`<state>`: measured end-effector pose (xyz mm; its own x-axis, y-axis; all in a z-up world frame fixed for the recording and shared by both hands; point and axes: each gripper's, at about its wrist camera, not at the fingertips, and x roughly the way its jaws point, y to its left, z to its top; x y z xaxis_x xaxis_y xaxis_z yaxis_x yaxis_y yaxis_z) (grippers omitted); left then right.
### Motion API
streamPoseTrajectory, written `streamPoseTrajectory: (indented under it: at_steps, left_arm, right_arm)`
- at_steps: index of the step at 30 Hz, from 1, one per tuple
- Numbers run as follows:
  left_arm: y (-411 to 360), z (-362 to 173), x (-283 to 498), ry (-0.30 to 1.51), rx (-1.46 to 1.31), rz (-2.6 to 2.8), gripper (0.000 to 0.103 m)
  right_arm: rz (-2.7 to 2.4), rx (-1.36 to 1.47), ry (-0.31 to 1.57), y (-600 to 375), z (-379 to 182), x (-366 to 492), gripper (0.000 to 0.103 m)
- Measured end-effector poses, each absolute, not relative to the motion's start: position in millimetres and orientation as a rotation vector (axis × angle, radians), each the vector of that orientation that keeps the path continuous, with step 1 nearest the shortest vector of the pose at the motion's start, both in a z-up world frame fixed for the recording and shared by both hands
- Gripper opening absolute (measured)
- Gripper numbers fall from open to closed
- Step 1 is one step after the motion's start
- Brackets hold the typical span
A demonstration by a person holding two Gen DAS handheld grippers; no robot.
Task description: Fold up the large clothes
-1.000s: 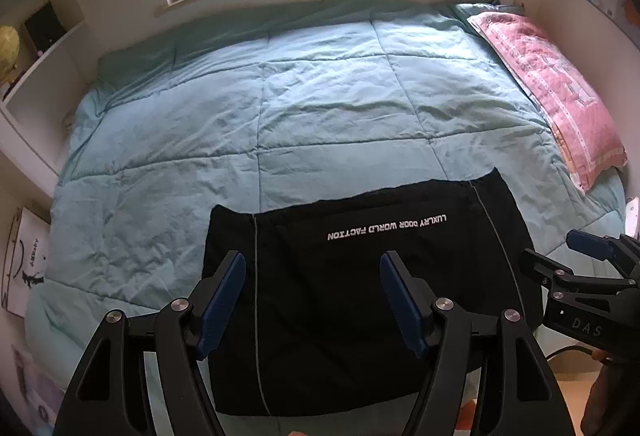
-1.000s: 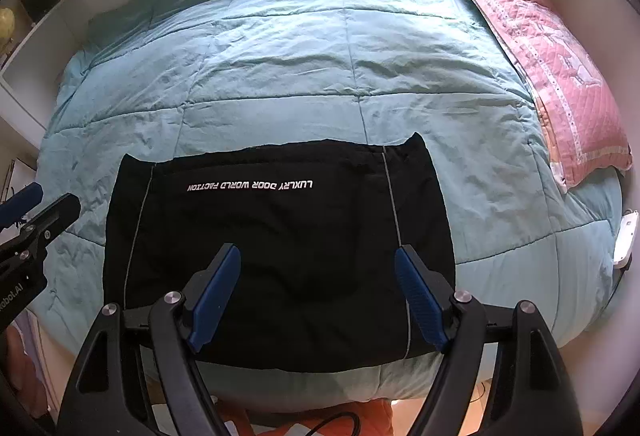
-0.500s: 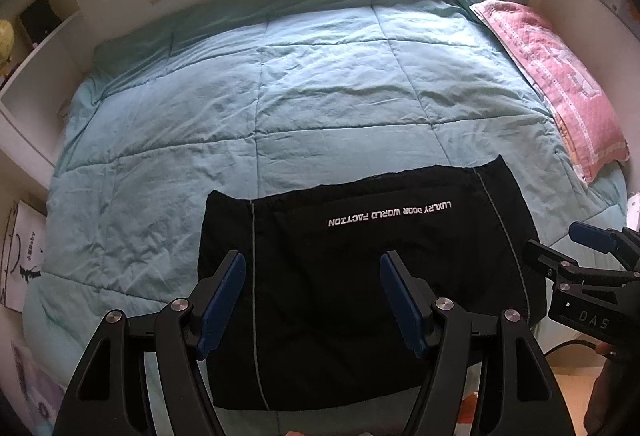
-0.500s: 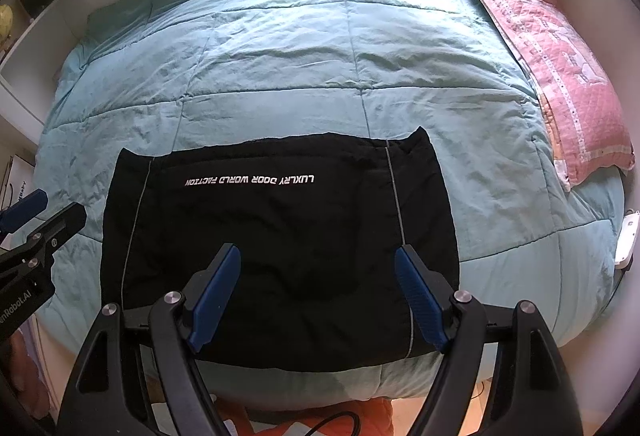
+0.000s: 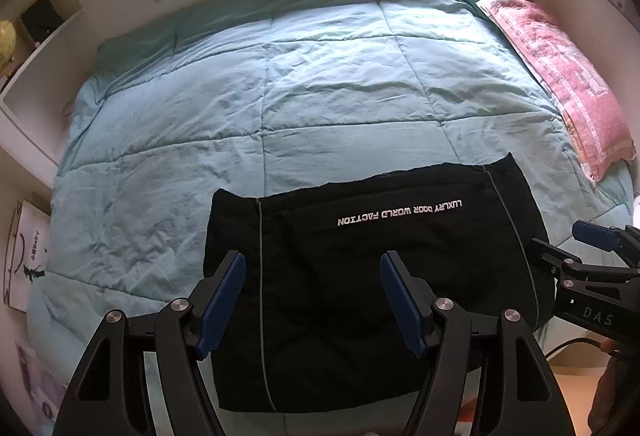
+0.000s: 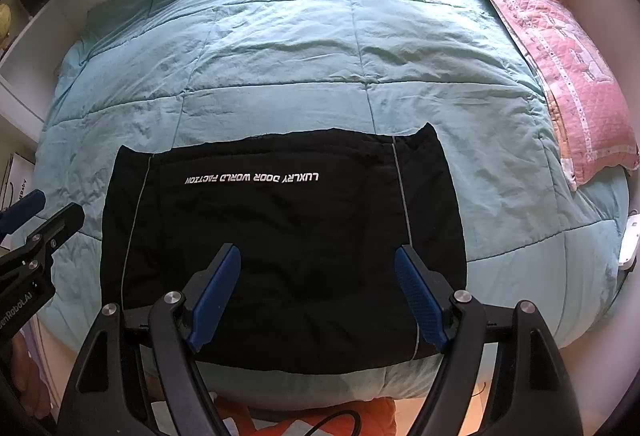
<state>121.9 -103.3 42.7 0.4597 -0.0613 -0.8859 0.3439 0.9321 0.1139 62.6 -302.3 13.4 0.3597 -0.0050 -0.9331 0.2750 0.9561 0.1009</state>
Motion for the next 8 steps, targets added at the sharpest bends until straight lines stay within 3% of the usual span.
streamPoseTrajectory:
  at_steps: [8]
  left_arm:
    - [-102.1,48.0,118.7,0.978,0.343,-0.222,0.071]
  right_arm:
    - [-0.171,0.246,1.205,-295.2,9.2,67.1,0.082]
